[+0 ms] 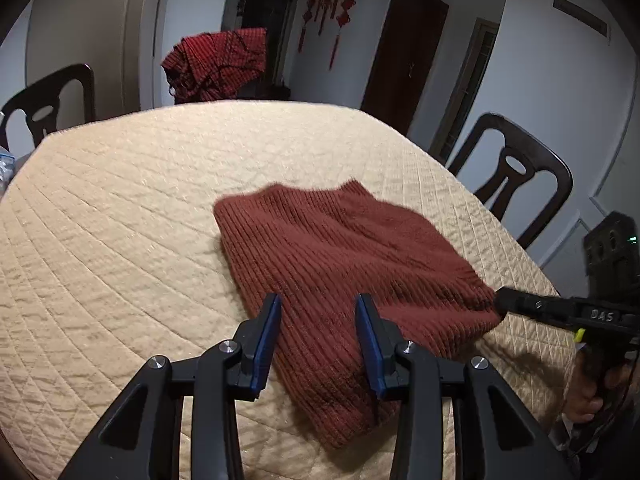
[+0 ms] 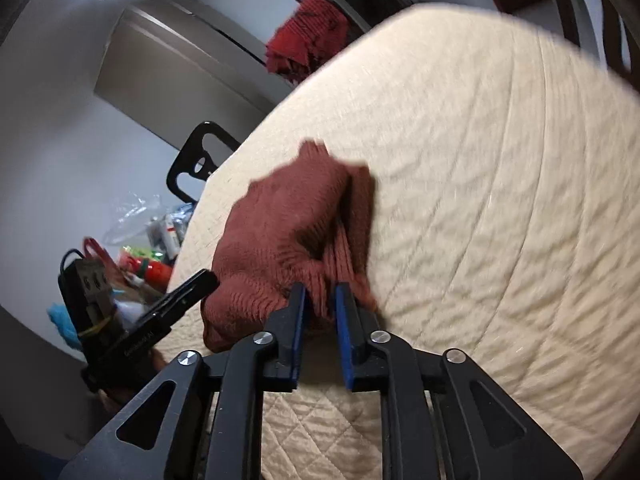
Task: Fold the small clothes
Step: 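Open the left gripper and release the folded sweater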
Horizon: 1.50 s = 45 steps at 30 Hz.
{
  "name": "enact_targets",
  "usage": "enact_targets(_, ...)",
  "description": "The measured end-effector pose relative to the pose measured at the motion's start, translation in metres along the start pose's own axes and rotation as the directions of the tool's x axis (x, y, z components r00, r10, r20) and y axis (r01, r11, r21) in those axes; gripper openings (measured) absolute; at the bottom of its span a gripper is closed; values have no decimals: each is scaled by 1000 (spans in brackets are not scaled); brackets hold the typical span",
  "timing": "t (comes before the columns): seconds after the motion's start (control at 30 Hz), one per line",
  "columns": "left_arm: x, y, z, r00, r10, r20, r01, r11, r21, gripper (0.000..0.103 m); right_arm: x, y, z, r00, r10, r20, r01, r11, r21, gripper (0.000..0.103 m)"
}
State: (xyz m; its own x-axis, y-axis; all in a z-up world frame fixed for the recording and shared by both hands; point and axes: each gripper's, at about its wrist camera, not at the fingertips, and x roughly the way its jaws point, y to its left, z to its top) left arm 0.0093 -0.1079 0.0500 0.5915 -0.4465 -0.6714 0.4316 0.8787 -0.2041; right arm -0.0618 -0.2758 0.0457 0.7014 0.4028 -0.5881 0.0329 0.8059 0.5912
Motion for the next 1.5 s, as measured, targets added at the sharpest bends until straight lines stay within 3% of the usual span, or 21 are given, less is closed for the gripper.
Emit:
enact_targets(0.13,2,1,11,999,39,26,-39,999,-14,41,7,22,15,999,11,42,-7,996,-93,17)
enact_targets(0.2,8,-3,13,998,53,24,-53,999,-8,41,23,31,19,999,40,24,-36,992,-124,17)
enact_targets(0.3,21,-7,10,997,79,-3,-79,997,5,41,45,32,17,1000,-1,-12,-1,987,-158,17)
enact_targets(0.37,27,-8,6,995,94,-11,-94,996,6,41,60,23,14,998,-52,-45,45,988,-147,14)
enact_targets(0.5,30,-10,1,995,103,0,-103,995,10,42,58,10,10,999,-32,-21,29,991,-129,3)
enact_targets(0.67,33,-15,-3,991,132,23,-133,990,47,44,58,8,9,1000,-30,-8,29,991,-130,2)
enact_targets(0.87,32,-9,-5,991,129,25,-130,991,19,50,54,2,11,1000,12,-12,-13,996,-91,2)
enact_targets(1.0,23,-5,-2,994,112,10,-112,994,4,51,40,13,15,1000,-12,5,12,991,-130,10)
enact_targets(1.13,11,5,0,991,129,33,-128,991,-27,51,30,15,19,999,-31,41,37,988,-149,48)
enact_targets(1.27,12,21,-1,992,126,25,-123,988,-97,54,38,11,22,998,-58,27,61,988,-143,48)
enact_targets(1.43,19,25,-4,996,92,10,-90,987,-137,58,62,1,22,992,-113,-62,104,986,-130,49)
enact_targets(1.5,22,26,-5,997,76,3,-75,986,-147,60,64,-5,23,994,-87,-66,80,992,-100,51)
